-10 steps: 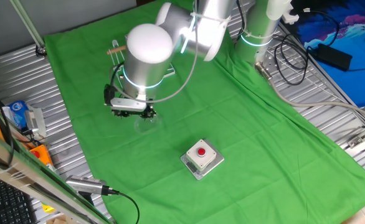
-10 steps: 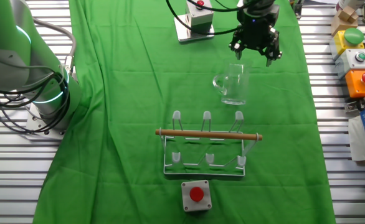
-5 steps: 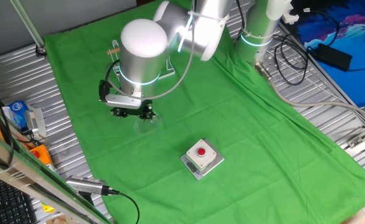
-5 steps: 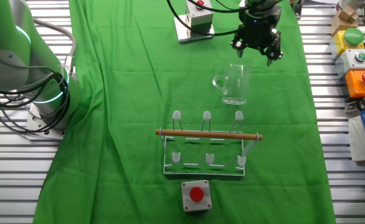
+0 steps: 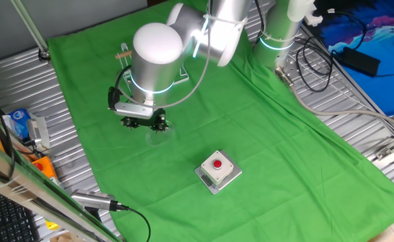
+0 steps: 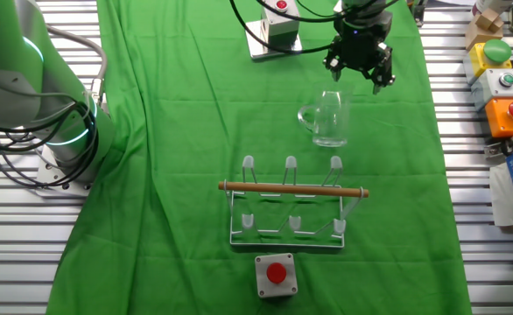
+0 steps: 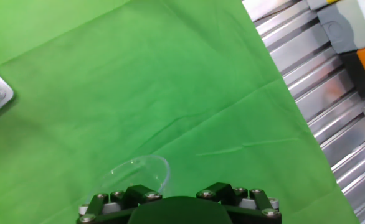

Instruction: Put the cup on the cup rack

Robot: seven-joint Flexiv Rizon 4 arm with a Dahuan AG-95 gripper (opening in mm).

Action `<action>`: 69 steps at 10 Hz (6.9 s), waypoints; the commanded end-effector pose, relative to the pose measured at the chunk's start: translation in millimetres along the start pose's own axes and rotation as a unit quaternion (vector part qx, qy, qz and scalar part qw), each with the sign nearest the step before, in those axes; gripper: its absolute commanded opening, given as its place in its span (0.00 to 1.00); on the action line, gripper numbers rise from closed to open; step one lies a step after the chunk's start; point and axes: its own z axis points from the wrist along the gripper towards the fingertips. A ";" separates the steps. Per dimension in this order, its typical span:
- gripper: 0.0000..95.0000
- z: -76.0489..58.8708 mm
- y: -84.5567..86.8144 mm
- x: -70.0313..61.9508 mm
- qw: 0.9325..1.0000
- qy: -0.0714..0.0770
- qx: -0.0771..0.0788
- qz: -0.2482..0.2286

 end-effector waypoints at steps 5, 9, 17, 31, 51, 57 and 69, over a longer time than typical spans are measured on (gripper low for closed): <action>0.80 12.5 5.3 0.3 1.000 0.001 -0.006 0.008; 0.80 2.2 0.0 0.2 1.000 0.007 -0.014 0.005; 0.80 -44.9 -41.1 60.5 0.994 0.009 -0.088 -0.059; 0.80 -39.4 -37.4 64.8 0.987 0.008 -0.138 -0.078; 1.00 30.8 -32.8 82.7 0.978 -0.037 -0.118 -0.168; 1.00 53.6 -22.1 87.0 0.980 -0.033 -0.120 -0.158; 0.80 53.6 -20.8 87.4 0.984 -0.024 -0.132 -0.119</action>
